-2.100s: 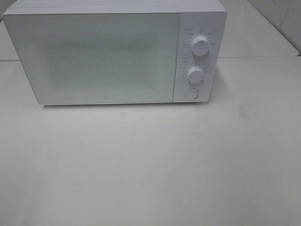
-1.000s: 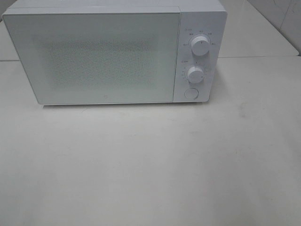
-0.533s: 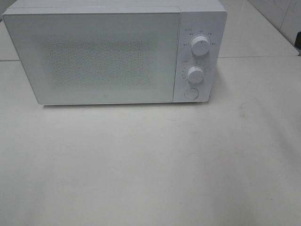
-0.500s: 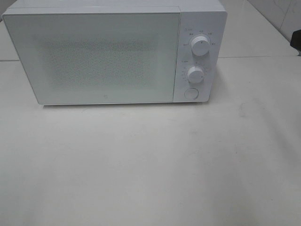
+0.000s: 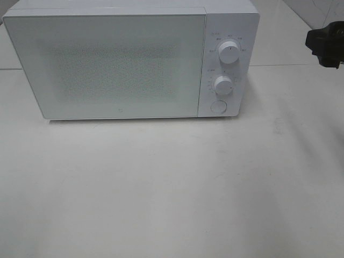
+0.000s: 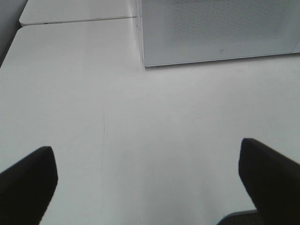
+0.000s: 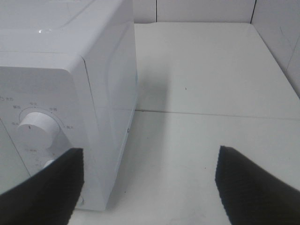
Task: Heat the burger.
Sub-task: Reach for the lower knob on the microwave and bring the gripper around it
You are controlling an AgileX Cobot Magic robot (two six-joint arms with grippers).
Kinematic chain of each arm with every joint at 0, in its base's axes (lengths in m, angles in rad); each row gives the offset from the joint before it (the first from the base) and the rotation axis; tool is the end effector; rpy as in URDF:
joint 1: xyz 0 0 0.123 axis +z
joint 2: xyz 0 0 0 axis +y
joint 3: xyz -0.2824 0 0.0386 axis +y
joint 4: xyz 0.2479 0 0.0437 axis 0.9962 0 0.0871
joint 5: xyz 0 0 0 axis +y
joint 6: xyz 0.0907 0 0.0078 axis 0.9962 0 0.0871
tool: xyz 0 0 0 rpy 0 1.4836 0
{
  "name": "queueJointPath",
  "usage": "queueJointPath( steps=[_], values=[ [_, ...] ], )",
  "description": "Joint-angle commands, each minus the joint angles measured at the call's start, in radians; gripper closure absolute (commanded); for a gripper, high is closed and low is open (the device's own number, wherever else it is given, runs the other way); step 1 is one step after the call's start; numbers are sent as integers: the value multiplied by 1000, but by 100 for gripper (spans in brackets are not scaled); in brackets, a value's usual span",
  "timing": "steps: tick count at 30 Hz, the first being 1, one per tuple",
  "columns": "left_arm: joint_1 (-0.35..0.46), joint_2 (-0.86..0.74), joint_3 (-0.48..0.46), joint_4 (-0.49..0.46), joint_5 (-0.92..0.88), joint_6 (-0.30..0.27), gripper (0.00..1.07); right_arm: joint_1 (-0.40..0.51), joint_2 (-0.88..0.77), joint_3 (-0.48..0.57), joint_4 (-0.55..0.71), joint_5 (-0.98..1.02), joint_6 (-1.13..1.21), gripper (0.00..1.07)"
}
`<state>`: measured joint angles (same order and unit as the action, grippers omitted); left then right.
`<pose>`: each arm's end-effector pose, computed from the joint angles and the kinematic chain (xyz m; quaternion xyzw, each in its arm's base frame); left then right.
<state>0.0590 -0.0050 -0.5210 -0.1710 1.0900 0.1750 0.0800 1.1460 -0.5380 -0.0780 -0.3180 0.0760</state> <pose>-0.0092 -0.0143 0.2815 0.0550 0.8492 -0.0241 0.5246 0.2354 0.0211 0.2719 -0.0380 0.7744 0.0353 0.6306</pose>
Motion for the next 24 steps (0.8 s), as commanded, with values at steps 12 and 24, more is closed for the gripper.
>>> queueJointPath(
  steps=[12,24],
  values=[
    [3,-17,2,-10,-13,2,9,153,183,181,365,-612,-339,32],
    [3,-17,2,-10,-13,2,9,404,366,180,644,-866,-356,32]
  ],
)
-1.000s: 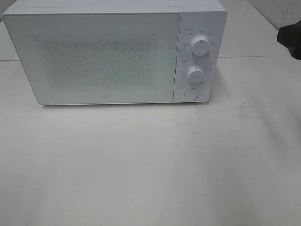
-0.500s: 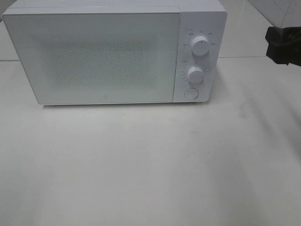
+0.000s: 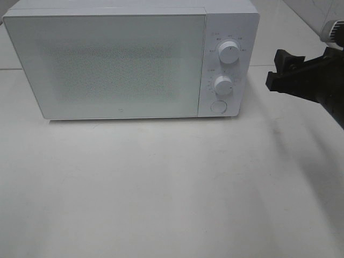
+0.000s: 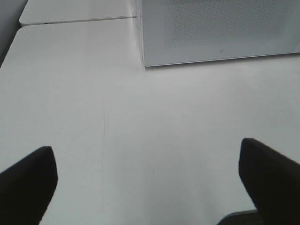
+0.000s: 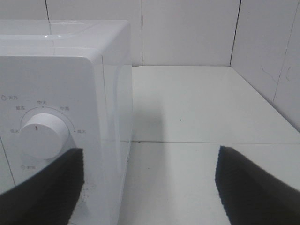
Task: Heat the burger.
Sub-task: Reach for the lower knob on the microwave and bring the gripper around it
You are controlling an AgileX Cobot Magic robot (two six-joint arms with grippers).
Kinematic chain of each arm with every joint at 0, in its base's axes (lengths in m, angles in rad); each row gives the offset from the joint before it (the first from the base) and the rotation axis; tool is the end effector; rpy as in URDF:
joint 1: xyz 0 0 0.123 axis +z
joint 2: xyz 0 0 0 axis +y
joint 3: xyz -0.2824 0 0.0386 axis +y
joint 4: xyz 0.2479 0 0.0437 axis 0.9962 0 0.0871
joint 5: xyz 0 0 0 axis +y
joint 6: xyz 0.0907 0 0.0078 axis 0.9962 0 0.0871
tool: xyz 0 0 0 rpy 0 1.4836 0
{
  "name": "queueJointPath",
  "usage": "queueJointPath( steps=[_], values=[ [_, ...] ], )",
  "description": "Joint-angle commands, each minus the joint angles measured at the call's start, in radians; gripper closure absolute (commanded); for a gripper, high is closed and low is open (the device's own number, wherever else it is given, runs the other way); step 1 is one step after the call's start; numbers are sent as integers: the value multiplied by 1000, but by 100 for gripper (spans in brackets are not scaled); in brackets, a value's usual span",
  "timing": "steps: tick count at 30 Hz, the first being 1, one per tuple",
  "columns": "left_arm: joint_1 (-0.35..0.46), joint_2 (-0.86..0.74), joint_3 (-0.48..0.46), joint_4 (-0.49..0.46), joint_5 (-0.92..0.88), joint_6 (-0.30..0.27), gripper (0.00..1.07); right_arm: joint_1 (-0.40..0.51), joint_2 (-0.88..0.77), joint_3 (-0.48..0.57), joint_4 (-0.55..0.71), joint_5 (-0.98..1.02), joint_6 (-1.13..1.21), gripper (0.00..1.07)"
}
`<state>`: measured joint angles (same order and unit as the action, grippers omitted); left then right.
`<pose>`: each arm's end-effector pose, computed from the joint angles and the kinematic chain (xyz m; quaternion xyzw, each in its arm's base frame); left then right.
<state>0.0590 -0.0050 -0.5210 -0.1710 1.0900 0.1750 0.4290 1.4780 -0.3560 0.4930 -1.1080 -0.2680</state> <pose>-0.0092 -0.0143 0.2815 0.0550 0.8492 -0.0241 0.5246 0.2358 0.0655 0.2050 -0.0054 0.7004 -0.0115 0.7136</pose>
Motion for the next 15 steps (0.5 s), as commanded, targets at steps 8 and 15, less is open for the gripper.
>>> queueJointPath(
  steps=[8,15],
  values=[
    [3,-17,2,-10,-13,2,9,196,159,-3,216,-265,-12,32],
    [3,-17,2,-9,-13,2,9,256,217,-20,234,-295,-9,32]
  ],
)
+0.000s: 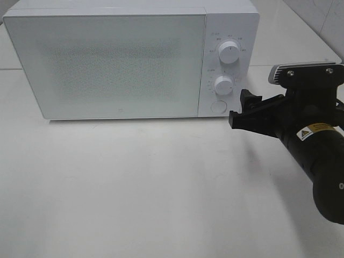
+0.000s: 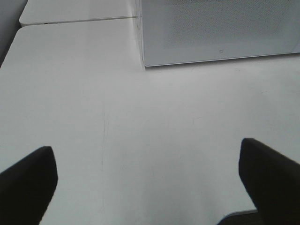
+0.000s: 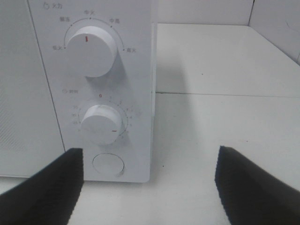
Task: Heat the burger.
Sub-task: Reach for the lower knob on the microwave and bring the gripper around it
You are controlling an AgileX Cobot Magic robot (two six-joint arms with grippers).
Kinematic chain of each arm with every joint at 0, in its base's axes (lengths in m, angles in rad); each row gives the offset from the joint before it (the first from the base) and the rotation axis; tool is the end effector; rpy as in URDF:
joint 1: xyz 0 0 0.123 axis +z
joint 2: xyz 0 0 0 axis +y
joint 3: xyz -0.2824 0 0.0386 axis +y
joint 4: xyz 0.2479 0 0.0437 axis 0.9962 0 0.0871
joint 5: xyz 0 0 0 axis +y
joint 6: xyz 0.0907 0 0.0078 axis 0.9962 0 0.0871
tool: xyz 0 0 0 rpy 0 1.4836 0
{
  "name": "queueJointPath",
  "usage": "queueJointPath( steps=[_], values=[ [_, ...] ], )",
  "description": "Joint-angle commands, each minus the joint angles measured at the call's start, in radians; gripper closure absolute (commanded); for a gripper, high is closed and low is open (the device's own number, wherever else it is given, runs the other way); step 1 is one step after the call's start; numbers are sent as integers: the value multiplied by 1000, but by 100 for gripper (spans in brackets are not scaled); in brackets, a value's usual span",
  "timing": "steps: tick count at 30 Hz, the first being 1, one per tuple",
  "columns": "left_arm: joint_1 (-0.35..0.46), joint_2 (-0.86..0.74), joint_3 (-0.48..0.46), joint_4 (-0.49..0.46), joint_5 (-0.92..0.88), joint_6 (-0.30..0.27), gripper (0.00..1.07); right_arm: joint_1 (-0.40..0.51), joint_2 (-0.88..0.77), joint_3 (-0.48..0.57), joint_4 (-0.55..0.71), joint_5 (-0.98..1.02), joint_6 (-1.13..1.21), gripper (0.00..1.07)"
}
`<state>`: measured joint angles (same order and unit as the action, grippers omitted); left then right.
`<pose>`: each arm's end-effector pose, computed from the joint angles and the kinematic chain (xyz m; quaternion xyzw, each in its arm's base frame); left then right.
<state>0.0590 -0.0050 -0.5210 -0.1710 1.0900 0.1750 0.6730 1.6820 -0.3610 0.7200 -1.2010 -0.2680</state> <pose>-0.0092 -0.0143 0.2815 0.0550 0.8492 -0.0241 0.5246 0.2260 0.1086 0.1599 -0.0197 0.7445 -0.0136 0.6672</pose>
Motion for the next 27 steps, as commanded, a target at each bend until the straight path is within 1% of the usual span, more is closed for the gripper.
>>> queueJointPath(
  steps=[1,4,10,12,15,17,18,20,21,25,27],
  values=[
    [3,-17,2,-9,-13,2,9,12,30,-29,7,-202,-9,32],
    [3,-17,2,-9,-13,2,9,12,37,-35,7,-201,-9,32],
    [3,-17,2,-10,-13,2,9,21,82,-95,22,-201,6,32],
    [3,-17,2,-10,-13,2,9,21,117,-129,34,-200,6,32],
    [3,-17,2,-10,-13,2,9,21,127,-141,38,-200,7,32],
    [3,-17,2,-10,-13,2,9,21,169,-188,76,-200,10,32],
    [3,-17,2,-10,-13,2,9,21,169,-188,76,-200,10,32],
    [3,-17,2,-10,-13,2,9,21,197,-229,106,-200,11,32],
    [3,-17,2,-10,-13,2,9,21,197,-229,106,-200,11,32],
    [3,-17,2,-10,-13,2,9,21,245,-286,110,-198,14,32],
    [3,-17,2,-10,-13,2,9,21,253,-294,110,-198,20,32]
  ],
)
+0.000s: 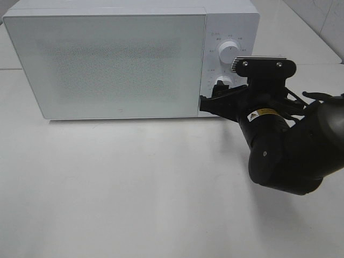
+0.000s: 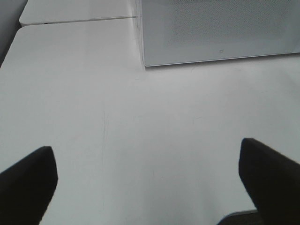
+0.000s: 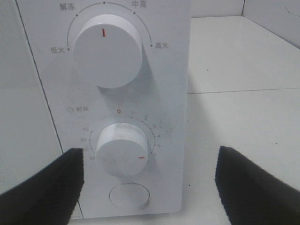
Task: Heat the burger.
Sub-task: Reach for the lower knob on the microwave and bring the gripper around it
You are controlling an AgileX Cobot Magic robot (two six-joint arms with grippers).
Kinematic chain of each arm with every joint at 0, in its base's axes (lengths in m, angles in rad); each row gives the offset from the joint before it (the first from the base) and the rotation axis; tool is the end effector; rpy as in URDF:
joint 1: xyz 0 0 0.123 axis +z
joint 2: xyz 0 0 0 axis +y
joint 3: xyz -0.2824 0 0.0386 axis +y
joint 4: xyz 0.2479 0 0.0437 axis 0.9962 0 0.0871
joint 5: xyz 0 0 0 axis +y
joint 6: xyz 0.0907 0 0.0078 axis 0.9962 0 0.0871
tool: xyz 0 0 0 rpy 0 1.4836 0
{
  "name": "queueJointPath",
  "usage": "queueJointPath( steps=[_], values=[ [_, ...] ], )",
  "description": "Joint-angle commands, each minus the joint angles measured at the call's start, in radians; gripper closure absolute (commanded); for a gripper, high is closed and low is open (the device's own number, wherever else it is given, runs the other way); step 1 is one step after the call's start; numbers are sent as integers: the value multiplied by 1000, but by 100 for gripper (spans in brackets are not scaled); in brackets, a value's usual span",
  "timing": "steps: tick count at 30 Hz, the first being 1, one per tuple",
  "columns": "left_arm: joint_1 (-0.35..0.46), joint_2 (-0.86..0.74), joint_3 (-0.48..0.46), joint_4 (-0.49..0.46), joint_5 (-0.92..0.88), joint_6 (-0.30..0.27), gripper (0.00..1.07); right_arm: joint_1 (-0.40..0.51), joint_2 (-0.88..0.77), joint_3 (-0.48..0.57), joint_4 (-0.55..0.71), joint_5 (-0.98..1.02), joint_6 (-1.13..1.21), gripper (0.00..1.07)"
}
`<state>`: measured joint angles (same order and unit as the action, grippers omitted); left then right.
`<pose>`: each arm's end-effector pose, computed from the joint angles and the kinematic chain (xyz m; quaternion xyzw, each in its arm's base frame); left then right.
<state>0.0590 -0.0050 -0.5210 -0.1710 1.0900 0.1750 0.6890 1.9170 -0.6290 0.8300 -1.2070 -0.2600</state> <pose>-0.0092 -0.0143 0.2815 0.0550 0.8492 -0.0241 0.5246 0.2780 0.1477 0.1401 0.0330 0.7421 -0.0219 0.6691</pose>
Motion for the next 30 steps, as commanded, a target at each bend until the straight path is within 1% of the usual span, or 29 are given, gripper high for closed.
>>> queueJointPath(
  steps=[1,7,13,17,20,30],
  values=[
    [3,-17,2,-10,-13,2,9,5,34,-41,0,-193,23,32],
    [3,-17,2,-9,-13,2,9,1,85,-91,2,-191,25,32],
    [3,-17,2,-9,-13,2,9,1,87,-125,6,-192,20,32],
    [3,-17,2,-9,-13,2,9,-10,126,-161,29,-192,17,32],
    [3,-17,2,-9,-13,2,9,-10,150,-173,33,-192,17,32],
    [3,-17,2,-8,-13,2,9,-12,157,-173,32,-193,9,31]
  ],
)
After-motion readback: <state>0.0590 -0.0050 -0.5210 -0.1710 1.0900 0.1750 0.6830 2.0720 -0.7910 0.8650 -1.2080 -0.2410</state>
